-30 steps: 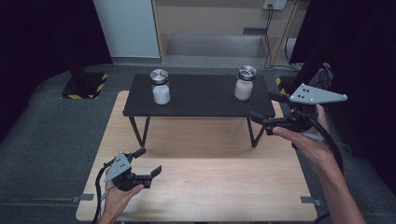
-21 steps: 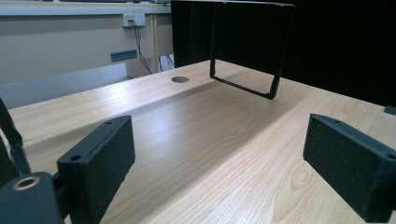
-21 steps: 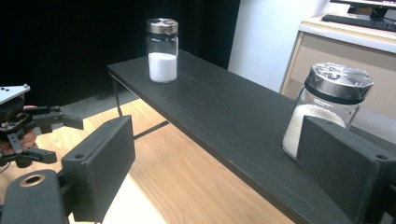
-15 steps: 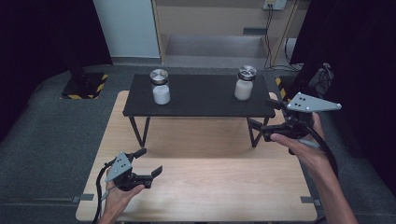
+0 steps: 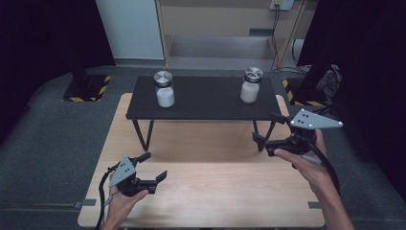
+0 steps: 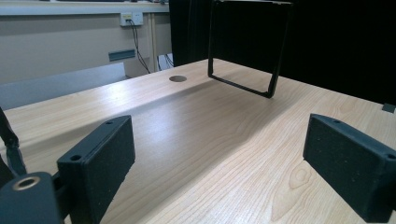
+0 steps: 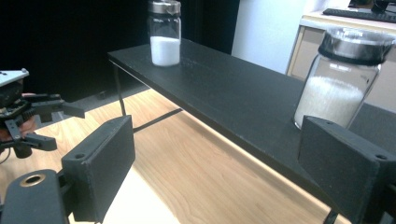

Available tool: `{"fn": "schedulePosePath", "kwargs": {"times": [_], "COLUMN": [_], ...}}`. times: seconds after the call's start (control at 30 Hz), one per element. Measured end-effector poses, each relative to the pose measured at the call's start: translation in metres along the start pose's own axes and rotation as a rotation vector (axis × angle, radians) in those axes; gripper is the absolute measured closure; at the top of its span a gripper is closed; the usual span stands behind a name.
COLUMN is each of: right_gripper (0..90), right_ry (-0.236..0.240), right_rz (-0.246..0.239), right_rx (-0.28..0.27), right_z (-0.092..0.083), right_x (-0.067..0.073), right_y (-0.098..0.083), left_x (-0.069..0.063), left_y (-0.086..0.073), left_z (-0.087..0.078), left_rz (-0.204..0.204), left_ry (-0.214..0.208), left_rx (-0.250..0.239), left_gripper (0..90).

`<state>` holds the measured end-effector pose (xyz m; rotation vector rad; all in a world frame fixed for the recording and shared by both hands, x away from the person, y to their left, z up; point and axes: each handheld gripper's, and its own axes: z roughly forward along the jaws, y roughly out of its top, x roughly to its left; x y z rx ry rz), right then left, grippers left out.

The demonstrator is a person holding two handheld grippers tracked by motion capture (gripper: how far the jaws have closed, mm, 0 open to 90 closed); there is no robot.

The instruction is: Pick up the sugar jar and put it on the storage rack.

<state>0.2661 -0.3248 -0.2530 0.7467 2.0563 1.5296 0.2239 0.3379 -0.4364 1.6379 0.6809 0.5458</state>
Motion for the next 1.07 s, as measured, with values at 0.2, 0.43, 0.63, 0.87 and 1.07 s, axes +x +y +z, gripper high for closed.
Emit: {"fn": "schedulePosePath", "kwargs": {"times": [0.2, 0.43, 0.63, 0.87, 1.07], "right_gripper": [11.5, 11.5, 11.5, 11.5, 11.5], "right_ry": [-0.009, -0.003, 0.0, -0.002, -0.002], "right_rz": [0.012, 0.02, 0.014, 0.011, 0.011], "right_rx": [0.004, 0.007, 0.004, 0.0, 0.0], "right_z": [0.005, 0.008, 0.007, 0.005, 0.005], "right_x": [0.001, 0.0, 0.001, 0.001, 0.001], "right_y": [-0.017, -0.021, -0.019, -0.017, -0.016], "left_x": [0.0, 0.0, 0.0, 0.0, -0.001], "left_y": [0.0, 0.0, 0.0, 0.001, 0.001], "left_z": [0.0, 0.001, 0.001, 0.001, 0.002], "left_rz": [0.0, 0.001, 0.001, 0.004, 0.003], "left_ry": [-0.002, -0.002, -0.004, -0.006, -0.008], "left_rx": [0.002, 0.004, 0.004, 0.006, 0.004], "left_gripper": [7.5, 7.5, 7.6, 7.6, 7.6]}}
